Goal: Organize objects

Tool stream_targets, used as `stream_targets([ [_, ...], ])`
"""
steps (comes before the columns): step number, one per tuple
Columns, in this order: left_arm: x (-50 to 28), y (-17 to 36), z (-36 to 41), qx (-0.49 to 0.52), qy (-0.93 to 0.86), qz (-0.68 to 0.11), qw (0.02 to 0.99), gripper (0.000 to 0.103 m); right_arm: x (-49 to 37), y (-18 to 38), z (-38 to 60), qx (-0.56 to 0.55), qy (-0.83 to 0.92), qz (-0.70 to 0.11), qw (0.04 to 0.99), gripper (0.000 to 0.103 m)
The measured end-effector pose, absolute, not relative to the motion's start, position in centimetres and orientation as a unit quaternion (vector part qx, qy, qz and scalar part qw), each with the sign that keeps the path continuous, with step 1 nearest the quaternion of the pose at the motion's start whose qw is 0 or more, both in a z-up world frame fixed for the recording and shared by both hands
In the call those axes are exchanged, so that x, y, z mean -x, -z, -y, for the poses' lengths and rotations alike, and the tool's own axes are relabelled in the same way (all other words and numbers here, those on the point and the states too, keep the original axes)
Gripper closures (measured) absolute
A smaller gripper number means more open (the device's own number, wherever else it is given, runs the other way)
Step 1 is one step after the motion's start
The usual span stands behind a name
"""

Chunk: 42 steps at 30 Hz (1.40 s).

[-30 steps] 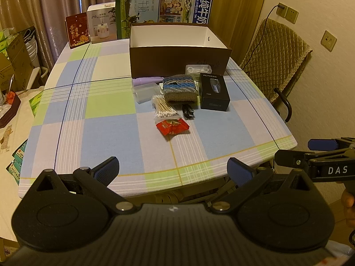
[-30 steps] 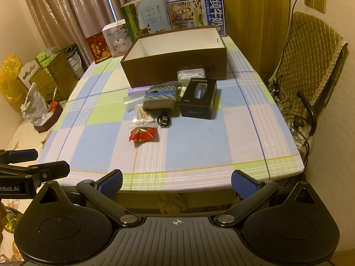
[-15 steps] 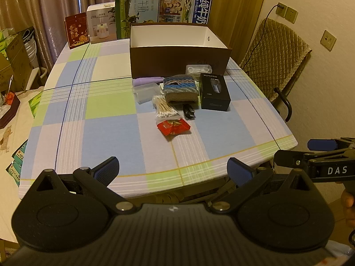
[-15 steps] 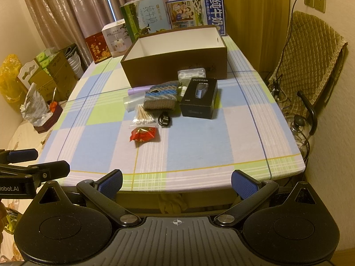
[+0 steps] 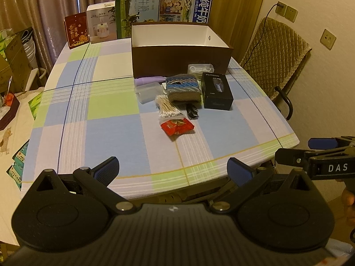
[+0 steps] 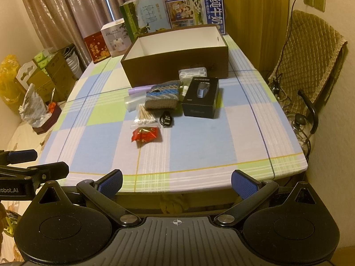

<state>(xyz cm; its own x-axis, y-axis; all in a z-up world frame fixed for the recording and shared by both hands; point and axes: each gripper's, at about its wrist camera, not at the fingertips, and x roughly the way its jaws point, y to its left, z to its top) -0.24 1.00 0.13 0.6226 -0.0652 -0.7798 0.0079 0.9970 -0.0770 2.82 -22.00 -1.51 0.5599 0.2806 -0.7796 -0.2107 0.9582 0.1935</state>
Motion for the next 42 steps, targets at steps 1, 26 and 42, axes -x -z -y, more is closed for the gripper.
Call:
stream_targets([
  [1, 0.1, -0.1, -1.3, 0.033, 0.022, -0.434, 0.900, 0.001, -2.8, 1.5, 21.9, -0.039, -0.138, -0.448, 0.883, 0.002],
  [26, -2.8, 3.7, -2.2, 0.015, 0.071, -0.431, 0.900, 0.003, -4.4, 4.1, 21.6, -0.058, -0.107, -0.446, 0.887, 0.002],
  [42, -12.4, 9.4, -1.4, -0.013, 0.112, -0.440, 0.891, 0.020, -13.0, 6.7, 23.4, -0.063, -0.109, -0.474, 0.871, 0.002],
])
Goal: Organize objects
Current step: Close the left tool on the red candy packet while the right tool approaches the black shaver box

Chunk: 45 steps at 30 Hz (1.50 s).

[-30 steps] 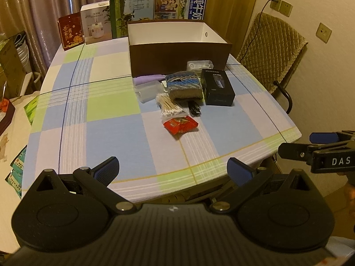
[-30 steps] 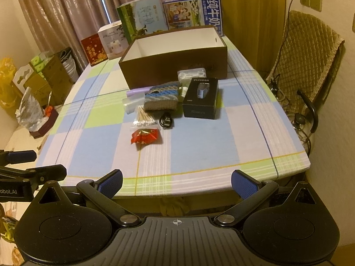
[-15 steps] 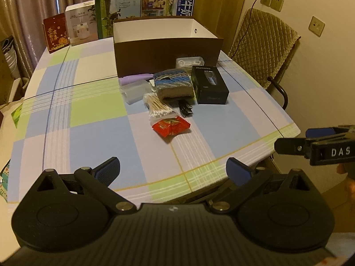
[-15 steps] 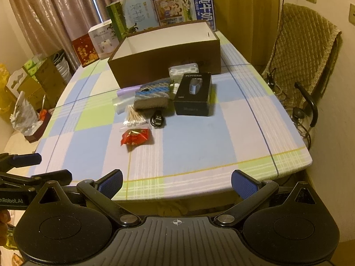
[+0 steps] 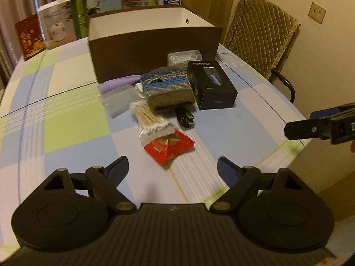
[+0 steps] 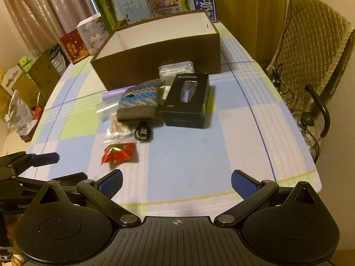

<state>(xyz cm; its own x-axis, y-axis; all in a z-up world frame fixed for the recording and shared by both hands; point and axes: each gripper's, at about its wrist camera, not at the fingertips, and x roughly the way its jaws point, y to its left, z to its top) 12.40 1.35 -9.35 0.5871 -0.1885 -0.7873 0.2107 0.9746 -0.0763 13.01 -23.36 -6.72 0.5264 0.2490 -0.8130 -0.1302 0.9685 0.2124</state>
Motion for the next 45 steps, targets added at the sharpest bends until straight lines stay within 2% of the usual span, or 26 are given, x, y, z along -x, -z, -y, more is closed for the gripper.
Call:
stream_targets([
  [4, -15.0, 10.9, -0.9, -0.019, 0.126, -0.451, 0.883, 0.029, -14.7, 7.4, 24.0, -0.065, -0.104, -0.484, 0.866, 0.002],
  [12, -18.7, 13.4, -0.1, -0.053, 0.151, -0.464, 0.871, 0.032, -16.8, 8.7, 25.8, -0.077, -0.078, -0.504, 0.857, 0.002],
  [16, -19.7, 14.2, -0.3, -0.049, 0.160, -0.474, 0.864, 0.041, -17.5, 9.1, 26.5, -0.082, -0.065, -0.511, 0.853, 0.002],
  [20, -20.0, 14.8, -0.5, -0.044, 0.167, -0.481, 0.860, 0.046, -18.0, 9.4, 26.9, -0.086, -0.059, -0.515, 0.851, 0.002],
  [25, -20.0, 15.6, -0.2, -0.037, 0.176, -0.497, 0.849, 0.065, -18.6, 9.9, 27.4, -0.087, -0.047, -0.517, 0.850, 0.002],
  [31, -18.9, 15.4, 0.1, -0.016, 0.181, -0.504, 0.845, 0.065, -18.8, 10.3, 28.3, -0.094, -0.030, -0.520, 0.849, 0.002],
  [34, -19.2, 15.1, 0.3, -0.026, 0.178, -0.494, 0.851, 0.058, -18.9, 10.4, 28.6, -0.096, -0.025, -0.521, 0.848, 0.002],
  [38, -20.6, 15.3, 0.2, -0.026, 0.186, -0.500, 0.845, 0.057, -19.1, 10.5, 28.8, -0.095, -0.024, -0.521, 0.848, 0.002],
  [45, -21.4, 16.0, 1.0, -0.025, 0.187, -0.508, 0.840, 0.065, -19.5, 11.0, 29.4, -0.094, -0.014, -0.526, 0.845, 0.002],
])
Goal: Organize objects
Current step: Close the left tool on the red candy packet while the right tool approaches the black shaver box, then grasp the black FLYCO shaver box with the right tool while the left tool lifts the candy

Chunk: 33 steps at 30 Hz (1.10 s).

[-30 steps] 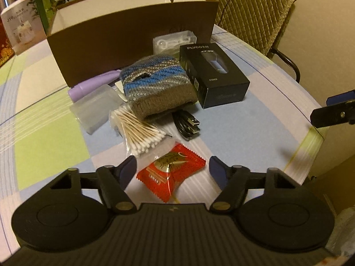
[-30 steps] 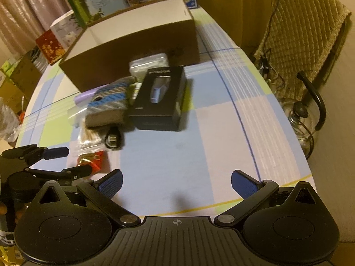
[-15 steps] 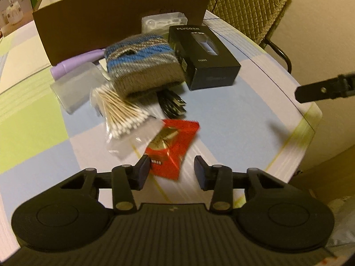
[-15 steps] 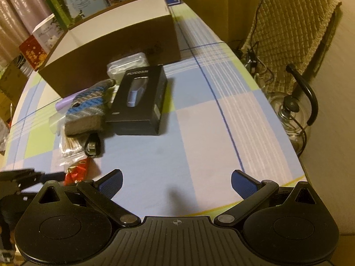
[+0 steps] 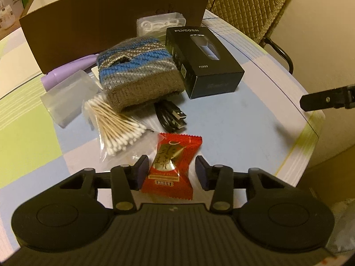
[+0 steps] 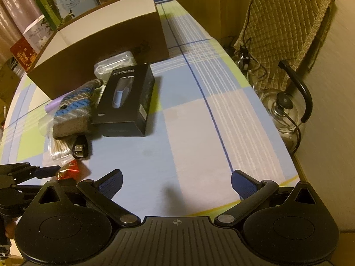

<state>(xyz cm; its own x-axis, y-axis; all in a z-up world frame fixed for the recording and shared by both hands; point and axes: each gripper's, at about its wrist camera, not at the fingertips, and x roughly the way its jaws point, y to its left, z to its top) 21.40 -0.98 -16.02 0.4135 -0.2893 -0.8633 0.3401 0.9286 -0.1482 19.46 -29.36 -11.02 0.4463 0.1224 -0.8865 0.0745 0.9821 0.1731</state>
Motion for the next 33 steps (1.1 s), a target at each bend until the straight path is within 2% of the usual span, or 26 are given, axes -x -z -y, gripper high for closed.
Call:
stream_targets([
  [2, -21.5, 16.1, 1.1, -0.021, 0.185, -0.508, 0.841, 0.068, -19.6, 11.2, 29.6, -0.093, -0.011, -0.527, 0.845, 0.002],
  [4, -21.7, 16.3, 1.4, -0.022, 0.181, -0.509, 0.841, 0.077, -19.8, 11.3, 29.8, -0.093, -0.010, -0.528, 0.844, 0.002],
  [10, -21.3, 16.3, 1.7, -0.019, 0.175, -0.509, 0.842, 0.081, -20.7, 11.5, 29.6, -0.087, -0.017, -0.530, 0.844, 0.002],
  [25, -19.4, 10.2, -2.0, 0.048, 0.095, -0.451, 0.886, 0.081, -26.1, 11.5, 24.9, -0.059, -0.100, -0.495, 0.861, 0.002],
  [33, -19.5, 9.3, -3.3, 0.065, 0.047, -0.443, 0.893, 0.081, -30.0, 13.2, 21.3, -0.019, -0.110, -0.492, 0.864, 0.004],
])
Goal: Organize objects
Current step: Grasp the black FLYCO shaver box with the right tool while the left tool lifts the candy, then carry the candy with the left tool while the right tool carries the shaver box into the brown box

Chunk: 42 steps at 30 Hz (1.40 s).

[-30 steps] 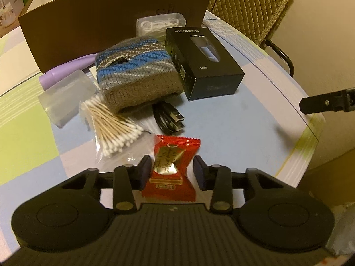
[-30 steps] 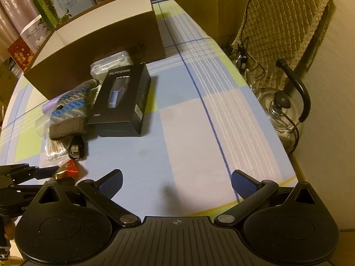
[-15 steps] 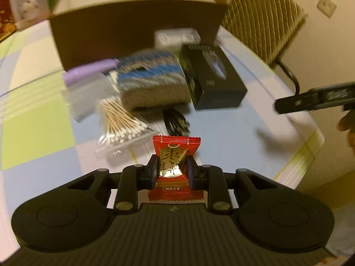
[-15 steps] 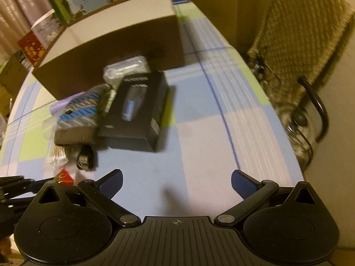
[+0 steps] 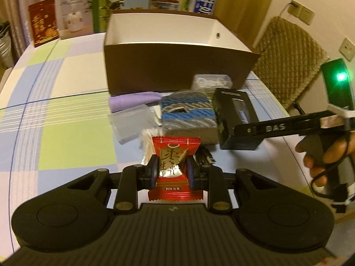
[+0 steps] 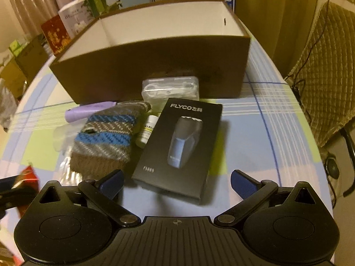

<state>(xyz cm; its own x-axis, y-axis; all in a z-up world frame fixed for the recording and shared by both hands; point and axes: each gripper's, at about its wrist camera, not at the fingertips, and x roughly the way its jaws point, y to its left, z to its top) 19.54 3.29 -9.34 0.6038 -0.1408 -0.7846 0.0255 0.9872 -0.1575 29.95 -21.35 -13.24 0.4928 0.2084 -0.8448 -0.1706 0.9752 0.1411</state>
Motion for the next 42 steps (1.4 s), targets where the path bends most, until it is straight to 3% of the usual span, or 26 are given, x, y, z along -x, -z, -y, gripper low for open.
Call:
stream_targets([
  [6, -19.4, 9.6, -4.0, 0.067, 0.026, -0.448, 0.891, 0.081, -31.0, 15.1, 21.4, -0.035, -0.113, -0.502, 0.857, 0.021],
  [9, -19.4, 9.9, -4.2, 0.070, 0.018, -0.452, 0.889, 0.081, -30.7, 14.8, 22.5, -0.034, -0.112, -0.509, 0.853, 0.024],
  [25, -21.2, 10.2, -4.1, 0.080, -0.018, -0.459, 0.885, 0.081, -33.7, 14.9, 26.5, -0.003, -0.092, -0.526, 0.845, 0.019],
  [31, -22.1, 9.7, -3.5, 0.081, -0.029, -0.453, 0.887, 0.081, -34.7, 15.3, 26.1, 0.015, -0.100, -0.530, 0.842, 0.027],
  [42, -24.8, 8.0, -2.7, 0.073, -0.012, -0.435, 0.897, 0.081, -33.7, 11.4, 27.9, -0.007, -0.123, -0.516, 0.848, 0.027],
])
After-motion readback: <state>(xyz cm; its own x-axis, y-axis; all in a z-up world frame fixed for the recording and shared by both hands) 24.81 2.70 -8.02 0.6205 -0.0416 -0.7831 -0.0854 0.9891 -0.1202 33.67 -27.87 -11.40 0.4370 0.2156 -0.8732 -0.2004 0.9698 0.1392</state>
